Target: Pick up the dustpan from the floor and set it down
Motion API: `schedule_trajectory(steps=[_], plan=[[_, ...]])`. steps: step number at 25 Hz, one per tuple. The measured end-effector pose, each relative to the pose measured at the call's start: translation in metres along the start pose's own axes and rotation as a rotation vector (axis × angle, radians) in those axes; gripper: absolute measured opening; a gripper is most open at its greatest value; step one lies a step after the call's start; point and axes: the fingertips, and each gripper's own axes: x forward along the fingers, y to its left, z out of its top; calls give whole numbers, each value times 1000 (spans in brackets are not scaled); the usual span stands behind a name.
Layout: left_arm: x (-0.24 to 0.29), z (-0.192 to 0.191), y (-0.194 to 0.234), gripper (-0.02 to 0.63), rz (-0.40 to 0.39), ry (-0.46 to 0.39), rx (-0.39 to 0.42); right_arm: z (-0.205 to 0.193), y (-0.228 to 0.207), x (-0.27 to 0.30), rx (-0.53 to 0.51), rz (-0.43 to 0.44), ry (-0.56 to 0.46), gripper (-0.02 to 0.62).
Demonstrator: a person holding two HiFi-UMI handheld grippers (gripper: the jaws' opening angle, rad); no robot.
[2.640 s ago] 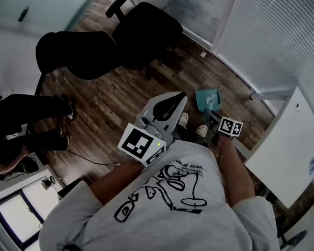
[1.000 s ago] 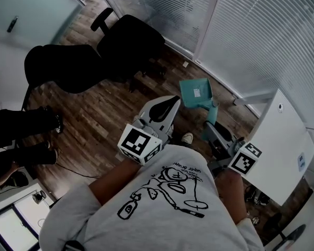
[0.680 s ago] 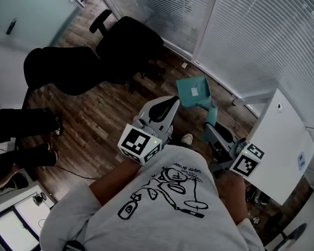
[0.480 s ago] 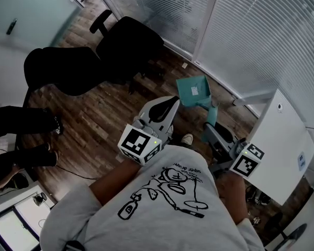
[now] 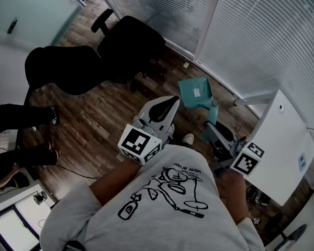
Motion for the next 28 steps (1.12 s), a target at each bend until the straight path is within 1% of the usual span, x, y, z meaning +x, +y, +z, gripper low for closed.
schedule_trajectory(steps=[8, 13, 17, 28], plan=[[-3, 1, -2, 2, 6, 1, 3, -11, -17, 0, -1, -11, 16, 98], [-5, 0, 0, 2, 6, 2, 4, -23, -31, 4, 1, -4, 27, 98], [-6, 1, 0, 2, 11, 4, 5, -31, -44, 7, -3, -12, 51, 97], [-8, 0, 10, 2, 19, 9, 3, -53, -79, 21, 34, -11, 74, 97]])
